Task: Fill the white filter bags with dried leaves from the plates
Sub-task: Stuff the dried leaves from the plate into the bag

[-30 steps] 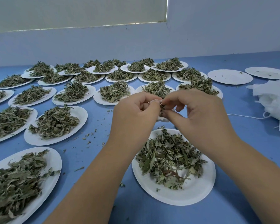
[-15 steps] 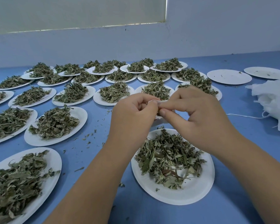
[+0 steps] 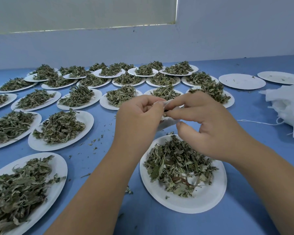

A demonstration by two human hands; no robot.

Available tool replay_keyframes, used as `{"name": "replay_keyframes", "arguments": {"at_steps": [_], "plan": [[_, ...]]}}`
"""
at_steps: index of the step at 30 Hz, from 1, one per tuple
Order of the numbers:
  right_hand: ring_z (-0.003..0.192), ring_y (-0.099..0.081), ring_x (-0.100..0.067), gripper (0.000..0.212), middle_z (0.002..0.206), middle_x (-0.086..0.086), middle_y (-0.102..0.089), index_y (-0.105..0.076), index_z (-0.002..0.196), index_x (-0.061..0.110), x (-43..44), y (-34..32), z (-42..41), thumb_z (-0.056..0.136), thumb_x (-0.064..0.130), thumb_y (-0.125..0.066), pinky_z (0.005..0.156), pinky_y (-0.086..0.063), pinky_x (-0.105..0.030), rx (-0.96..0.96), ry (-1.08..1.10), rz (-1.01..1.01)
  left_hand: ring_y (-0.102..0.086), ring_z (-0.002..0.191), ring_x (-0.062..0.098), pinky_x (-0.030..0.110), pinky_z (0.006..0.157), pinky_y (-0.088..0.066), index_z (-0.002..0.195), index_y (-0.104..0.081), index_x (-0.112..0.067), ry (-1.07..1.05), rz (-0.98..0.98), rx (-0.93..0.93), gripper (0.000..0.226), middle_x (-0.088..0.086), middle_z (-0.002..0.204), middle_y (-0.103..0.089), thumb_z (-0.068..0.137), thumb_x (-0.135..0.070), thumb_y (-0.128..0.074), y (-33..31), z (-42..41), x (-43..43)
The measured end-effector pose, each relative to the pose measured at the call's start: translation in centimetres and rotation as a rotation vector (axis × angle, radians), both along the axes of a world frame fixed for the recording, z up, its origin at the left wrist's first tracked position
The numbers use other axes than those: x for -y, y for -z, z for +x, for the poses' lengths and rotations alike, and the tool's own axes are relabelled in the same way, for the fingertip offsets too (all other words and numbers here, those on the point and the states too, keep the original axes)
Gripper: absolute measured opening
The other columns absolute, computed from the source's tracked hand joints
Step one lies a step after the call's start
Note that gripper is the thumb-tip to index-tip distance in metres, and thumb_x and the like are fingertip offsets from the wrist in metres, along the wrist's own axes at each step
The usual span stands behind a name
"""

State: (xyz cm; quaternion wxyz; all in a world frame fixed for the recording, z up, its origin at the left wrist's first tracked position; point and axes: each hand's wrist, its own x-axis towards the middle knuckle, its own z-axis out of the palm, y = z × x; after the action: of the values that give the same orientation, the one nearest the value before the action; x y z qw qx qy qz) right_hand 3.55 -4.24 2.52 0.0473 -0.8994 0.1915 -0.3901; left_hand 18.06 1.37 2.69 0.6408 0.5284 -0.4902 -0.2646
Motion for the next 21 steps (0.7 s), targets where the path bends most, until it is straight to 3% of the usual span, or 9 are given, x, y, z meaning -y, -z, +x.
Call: {"name": "replay_keyframes", "arguments": {"at_steps": [3, 5, 8, 10, 12, 15, 17, 19, 21], "plan": [[0.070, -0.045, -0.015, 0.018, 0.082, 0.011, -0.062, -0.062, 0.062, 0.015, -0.2, 0.0, 0.3, 0.072, 0.001, -0.055, 0.067, -0.034, -0.031, -0.070, -0.028, 0.022, -0.068, 0.056, 0.019, 0.029, 0.056, -0.058, 0.075, -0.075, -0.014, 0.036, 0.028, -0.011, 0.023, 0.012, 0.063, -0.067, 0.089, -0.003, -0.061, 0.1, 0.0, 0.2], [0.069, -0.041, -0.019, 0.021, 0.078, 0.020, -0.054, -0.052, 0.059, 0.022, -0.3, 0.3, 0.5, 0.073, 0.008, -0.053, 0.066, -0.034, -0.032, -0.115, -0.007, 0.058, -0.069, 0.058, 0.028, 0.030, 0.056, -0.058, 0.074, -0.076, -0.016, 0.050, 0.022, -0.007, 0.026, 0.020, 0.069, -0.067, 0.090, -0.003, -0.060, 0.1, 0.0, 0.2], [0.082, -0.048, -0.025, 0.019, 0.093, 0.010, -0.065, -0.067, 0.070, 0.012, -0.3, 0.6, 0.5, 0.077, 0.018, -0.051, 0.073, -0.042, -0.039, -0.180, 0.063, 0.069, -0.065, 0.065, 0.036, 0.026, 0.053, -0.057, 0.074, -0.075, -0.019, 0.028, -0.012, 0.080, 0.026, 0.029, 0.072, -0.060, 0.090, -0.004, -0.061, 0.0, -0.2, 0.0], [0.082, -0.053, -0.025, 0.021, 0.091, 0.000, -0.067, -0.071, 0.076, 0.007, -0.3, 0.3, 0.4, 0.079, 0.016, -0.052, 0.073, -0.043, -0.038, -0.150, 0.034, 0.081, -0.061, 0.056, 0.024, 0.015, 0.050, -0.053, 0.075, -0.074, -0.019, -0.009, -0.032, 0.149, 0.026, 0.027, 0.071, -0.058, 0.090, -0.003, -0.061, 0.0, -0.1, -0.1], [0.084, -0.055, -0.019, 0.019, 0.090, 0.000, -0.066, -0.074, 0.086, 0.010, -0.5, 0.0, 0.2, 0.080, 0.013, -0.056, 0.076, -0.042, -0.029, -0.060, 0.031, 0.094, -0.053, 0.047, 0.005, 0.005, 0.045, -0.043, 0.076, -0.072, -0.018, -0.053, -0.042, 0.202, 0.023, 0.024, 0.069, -0.058, 0.089, -0.003, -0.061, -0.1, 0.0, -0.2], [0.081, -0.053, -0.011, 0.018, 0.083, 0.005, -0.062, -0.074, 0.086, 0.018, -0.7, -0.5, -0.3, 0.080, 0.010, -0.059, 0.071, -0.033, -0.014, 0.096, 0.050, 0.133, -0.044, 0.045, 0.004, 0.004, 0.041, -0.037, 0.075, -0.070, -0.021, -0.114, -0.045, 0.234, 0.023, 0.026, 0.069, -0.058, 0.089, -0.004, -0.061, -0.4, 0.3, -0.2], [0.072, -0.051, -0.008, 0.017, 0.075, 0.004, -0.060, -0.071, 0.078, 0.017, -1.1, -0.6, -0.4, 0.078, 0.006, -0.058, 0.066, -0.032, -0.011, 0.130, 0.011, 0.141, -0.040, 0.042, 0.003, 0.005, 0.039, -0.034, 0.076, -0.070, -0.021, -0.150, -0.057, 0.242, 0.021, 0.025, 0.066, -0.056, 0.088, -0.006, -0.062, -0.5, 0.7, -0.2], [0.069, -0.052, -0.006, 0.014, 0.073, 0.009, -0.058, -0.070, 0.076, 0.017, -1.7, -0.6, -0.2, 0.077, 0.008, -0.059, 0.064, -0.033, -0.011, 0.057, -0.060, 0.180, -0.038, 0.038, 0.002, 0.005, 0.038, -0.032, 0.078, -0.072, -0.017, -0.179, -0.071, 0.232, 0.017, 0.025, 0.063, -0.054, 0.089, -0.007, -0.063, -0.6, 1.2, -0.3], [0.081, -0.054, -0.003, 0.009, 0.082, 0.015, -0.058, -0.070, 0.085, 0.022, -2.3, -0.3, 0.1, 0.080, 0.023, -0.063, 0.071, -0.039, -0.016, -0.131, -0.110, 0.215, -0.038, 0.041, 0.002, 0.008, 0.041, -0.032, 0.079, -0.073, -0.018, -0.218, -0.065, 0.245, 0.016, 0.022, 0.064, -0.057, 0.089, -0.011, -0.062, -0.6, 1.9, -0.2]]}}
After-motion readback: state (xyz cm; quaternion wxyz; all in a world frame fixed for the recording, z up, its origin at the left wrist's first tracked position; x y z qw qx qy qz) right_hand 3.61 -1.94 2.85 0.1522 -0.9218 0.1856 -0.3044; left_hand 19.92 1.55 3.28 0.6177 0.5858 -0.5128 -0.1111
